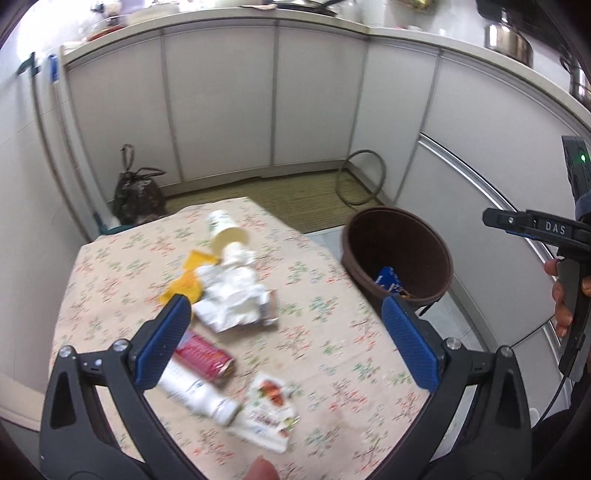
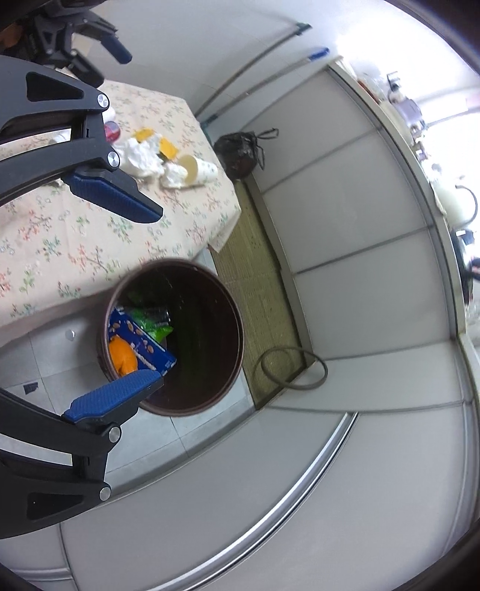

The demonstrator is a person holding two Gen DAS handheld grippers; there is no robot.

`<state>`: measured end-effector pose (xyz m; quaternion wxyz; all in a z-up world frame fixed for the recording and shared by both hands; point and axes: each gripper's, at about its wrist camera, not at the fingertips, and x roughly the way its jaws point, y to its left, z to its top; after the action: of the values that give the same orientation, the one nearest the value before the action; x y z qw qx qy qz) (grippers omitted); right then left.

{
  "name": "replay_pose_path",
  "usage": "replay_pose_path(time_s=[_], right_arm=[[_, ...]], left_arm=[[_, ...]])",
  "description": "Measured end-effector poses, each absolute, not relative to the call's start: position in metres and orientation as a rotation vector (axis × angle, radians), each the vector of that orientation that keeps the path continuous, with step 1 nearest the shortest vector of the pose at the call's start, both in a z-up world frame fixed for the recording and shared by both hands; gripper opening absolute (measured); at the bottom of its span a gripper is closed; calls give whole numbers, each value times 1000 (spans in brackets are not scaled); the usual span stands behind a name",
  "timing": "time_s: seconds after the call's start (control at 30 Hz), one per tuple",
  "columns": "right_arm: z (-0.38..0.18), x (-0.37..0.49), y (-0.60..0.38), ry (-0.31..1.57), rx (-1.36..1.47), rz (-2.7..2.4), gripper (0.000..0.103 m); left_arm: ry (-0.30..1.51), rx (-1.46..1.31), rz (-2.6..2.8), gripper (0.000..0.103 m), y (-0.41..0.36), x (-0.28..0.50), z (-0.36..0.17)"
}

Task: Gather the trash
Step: 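Move the left tool back over the table toward the yellow wrapper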

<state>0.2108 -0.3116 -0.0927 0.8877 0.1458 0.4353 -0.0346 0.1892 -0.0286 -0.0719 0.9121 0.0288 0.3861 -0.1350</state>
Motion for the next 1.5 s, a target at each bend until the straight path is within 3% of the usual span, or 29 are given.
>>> replay_pose_path(time_s=[0.43,0.93,1.1,1.23,1.5], right_arm=[[-106,210,-227,964,192,33,84],[-149,243,-158,1068,151,102,84],[-167,261,-150,1094,177,107,84],[-183,280,-148,1113,213,87,84],[-203,310,-146,1139,247,75,84]], left_arm=[[933,-82,-133,103,66,182,-103],[1022,-138,-27,103,101,223,-145],[1050,-117,-66,93,96,266,-158],[1091,-125,-127,79,96,302,-169],[1182,32,-256,79,73,363,-205]])
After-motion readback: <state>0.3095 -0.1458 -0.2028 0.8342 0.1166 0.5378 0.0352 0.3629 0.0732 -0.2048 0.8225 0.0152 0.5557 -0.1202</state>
